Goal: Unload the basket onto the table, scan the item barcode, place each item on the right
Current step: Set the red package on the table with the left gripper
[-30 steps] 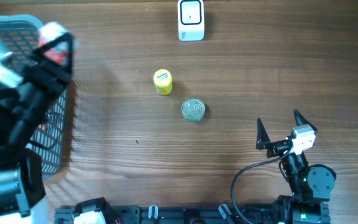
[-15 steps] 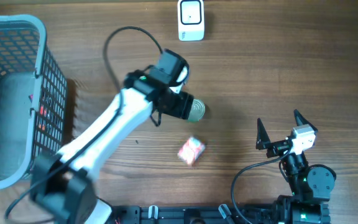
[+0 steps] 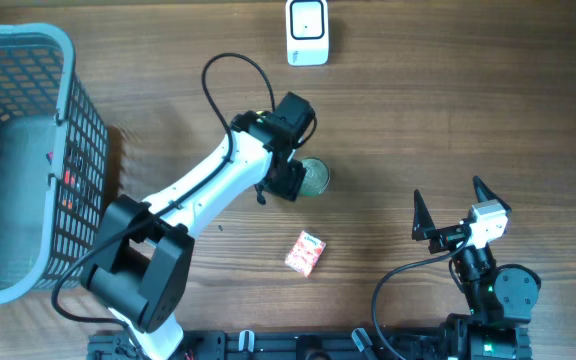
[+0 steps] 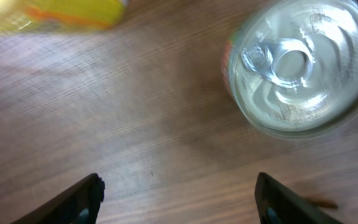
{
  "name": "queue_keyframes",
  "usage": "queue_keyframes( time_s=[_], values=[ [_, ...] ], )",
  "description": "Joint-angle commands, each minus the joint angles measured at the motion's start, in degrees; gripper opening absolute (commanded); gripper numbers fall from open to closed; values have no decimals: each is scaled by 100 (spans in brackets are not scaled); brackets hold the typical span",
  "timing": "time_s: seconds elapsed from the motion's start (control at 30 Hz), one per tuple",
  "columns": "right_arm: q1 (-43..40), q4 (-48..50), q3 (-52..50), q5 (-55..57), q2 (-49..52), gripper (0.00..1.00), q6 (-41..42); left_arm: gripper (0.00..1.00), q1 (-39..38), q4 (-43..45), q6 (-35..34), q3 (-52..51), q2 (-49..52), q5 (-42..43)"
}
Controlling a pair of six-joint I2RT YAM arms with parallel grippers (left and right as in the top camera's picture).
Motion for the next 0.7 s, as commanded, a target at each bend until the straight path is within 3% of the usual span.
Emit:
queue_keyframes(
  time_s=[0.0, 0.03, 0.07, 0.13, 0.23, 0.4, 0.5, 0.53, 0.67],
  values=[
    [-2, 28, -7, 11, -26, 100, 87, 77, -400, -407, 588, 2, 0, 162],
    [-2, 28, -7, 11, -26, 100, 87, 79, -557, -540, 651, 2, 0, 162],
    [-2, 28, -7, 11, -26, 100, 90, 100, -667, -601, 695, 2, 0, 157],
    [-2, 28, -7, 11, -26, 100, 87, 100, -793, -549, 638, 2, -9, 76],
    [-2, 28, -7, 11, -26, 100, 87, 100, -678, -190, -15, 48, -490, -352],
    [-2, 28, -7, 11, -26, 100, 87, 100, 98, -184, -1266, 658, -2830, -1759],
    [-2, 28, -7, 11, -26, 100, 90, 100, 1513, -140, -1749, 1174, -4301, -1814],
    [-2, 28, -7, 11, -26, 100, 87, 100, 2514, -92, -1759, 1353, -4830, -1816],
    [-2, 28, -7, 11, -26, 100, 90, 100, 5040, -413, -1342, 1386, -5147, -1766]
  ],
)
